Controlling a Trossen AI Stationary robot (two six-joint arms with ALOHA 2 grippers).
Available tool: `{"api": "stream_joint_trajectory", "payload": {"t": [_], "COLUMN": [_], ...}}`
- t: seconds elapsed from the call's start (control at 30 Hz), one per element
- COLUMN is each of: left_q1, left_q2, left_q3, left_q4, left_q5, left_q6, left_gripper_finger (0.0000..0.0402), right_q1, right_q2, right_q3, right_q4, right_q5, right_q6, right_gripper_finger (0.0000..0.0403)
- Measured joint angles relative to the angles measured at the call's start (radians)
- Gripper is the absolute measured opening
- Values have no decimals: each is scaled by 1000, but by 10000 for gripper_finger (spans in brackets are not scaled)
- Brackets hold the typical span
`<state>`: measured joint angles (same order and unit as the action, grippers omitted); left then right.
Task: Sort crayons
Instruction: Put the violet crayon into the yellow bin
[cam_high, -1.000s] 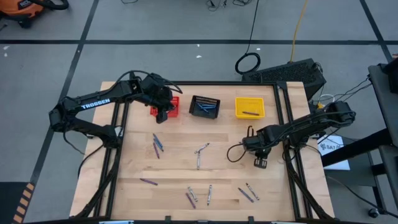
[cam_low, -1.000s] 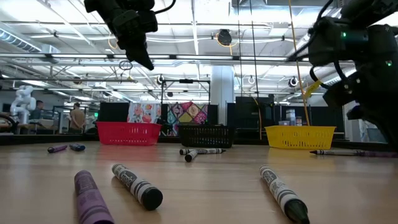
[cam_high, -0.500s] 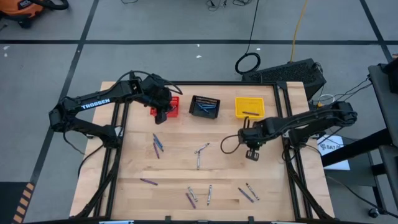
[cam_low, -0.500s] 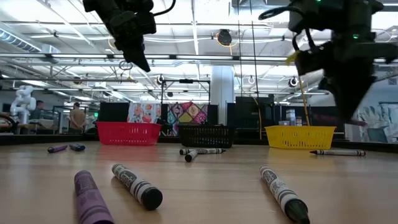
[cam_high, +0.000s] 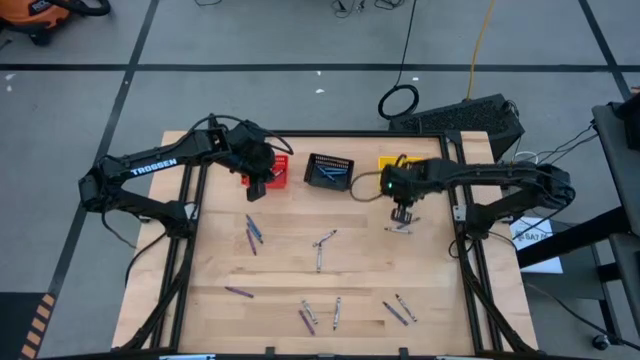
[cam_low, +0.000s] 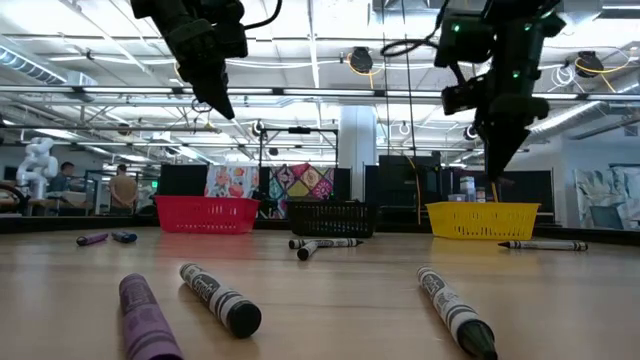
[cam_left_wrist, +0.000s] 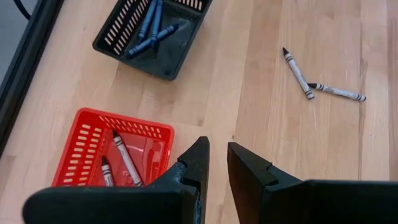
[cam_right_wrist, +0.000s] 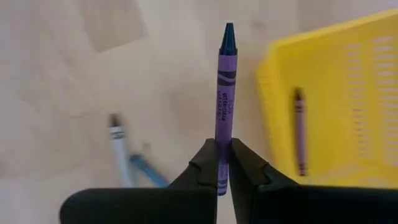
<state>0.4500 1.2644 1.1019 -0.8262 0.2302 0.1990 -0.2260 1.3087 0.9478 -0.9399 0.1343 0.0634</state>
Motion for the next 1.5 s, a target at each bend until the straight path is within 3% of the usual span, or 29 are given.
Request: {"api": "stream_joint_trajectory", "payload": {"t": [0.27, 0.43, 0.7, 1.5], "left_q1": [0, 0, 0, 1], "left_q2": [0, 0, 0, 0], "left_q3": [0, 0, 0, 0], "left_q4": [0, -6, -6, -5], "left_q5": [0, 0, 0, 0], "left_q6": [17, 17, 16, -18], "left_gripper_finger": [61, 61, 61, 61], "right_q1": [-193, -294, -409, -443], "right_q2": [0, 0, 0, 47], "right_q3": [1, 1, 1, 1], "right_q4": [10, 44, 124, 126], "right_q5": [3, 75, 17, -57], "right_q6": [-197, -315, -410, -421], "right_gripper_finger": [0, 0, 0, 12]}}
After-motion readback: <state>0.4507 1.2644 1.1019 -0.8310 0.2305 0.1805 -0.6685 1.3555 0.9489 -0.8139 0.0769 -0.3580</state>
